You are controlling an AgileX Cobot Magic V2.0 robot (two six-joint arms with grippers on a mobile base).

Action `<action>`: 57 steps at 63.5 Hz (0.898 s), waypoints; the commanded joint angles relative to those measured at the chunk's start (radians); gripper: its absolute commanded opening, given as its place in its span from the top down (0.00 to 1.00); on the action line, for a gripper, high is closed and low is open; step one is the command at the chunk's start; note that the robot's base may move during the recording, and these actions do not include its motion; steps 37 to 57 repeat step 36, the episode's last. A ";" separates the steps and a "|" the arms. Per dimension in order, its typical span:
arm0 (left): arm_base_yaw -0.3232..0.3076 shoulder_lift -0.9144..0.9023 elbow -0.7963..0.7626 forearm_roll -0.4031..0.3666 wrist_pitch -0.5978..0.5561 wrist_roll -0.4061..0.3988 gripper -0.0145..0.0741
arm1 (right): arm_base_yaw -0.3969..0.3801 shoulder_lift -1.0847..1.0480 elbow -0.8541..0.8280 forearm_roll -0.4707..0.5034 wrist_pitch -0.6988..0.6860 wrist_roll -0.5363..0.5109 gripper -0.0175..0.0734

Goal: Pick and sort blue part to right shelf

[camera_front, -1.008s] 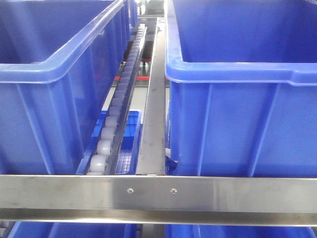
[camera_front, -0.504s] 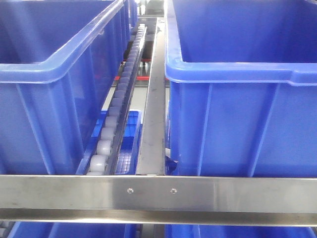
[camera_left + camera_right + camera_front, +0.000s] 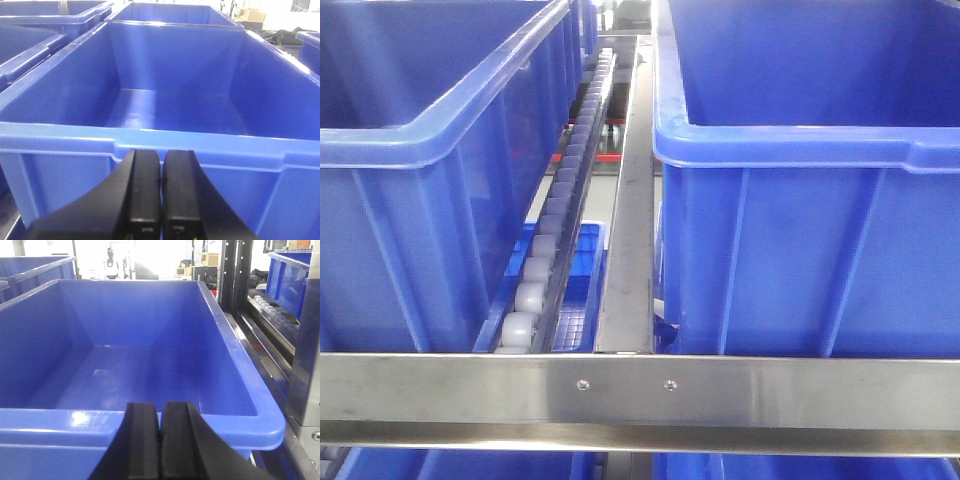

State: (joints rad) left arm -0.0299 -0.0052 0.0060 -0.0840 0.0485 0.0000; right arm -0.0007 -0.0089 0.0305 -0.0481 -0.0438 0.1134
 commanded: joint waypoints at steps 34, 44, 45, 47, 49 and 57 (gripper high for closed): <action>0.000 -0.024 0.024 -0.005 -0.088 0.000 0.70 | -0.006 -0.022 -0.022 0.002 -0.085 -0.005 0.75; 0.000 -0.024 0.024 -0.005 -0.088 0.000 0.70 | -0.006 -0.022 -0.022 0.002 -0.085 -0.005 0.75; 0.000 -0.024 0.024 -0.005 -0.088 0.000 0.70 | -0.006 -0.022 -0.022 0.002 -0.085 -0.005 0.75; 0.000 -0.024 0.024 -0.005 -0.088 0.000 0.70 | -0.006 -0.022 -0.022 0.002 -0.085 -0.005 0.75; 0.000 -0.024 0.024 -0.005 -0.088 0.000 0.70 | -0.006 -0.022 -0.022 0.002 -0.085 -0.005 0.75; 0.000 -0.024 0.024 -0.005 -0.088 0.000 0.70 | -0.006 -0.022 -0.022 0.002 -0.085 -0.005 0.75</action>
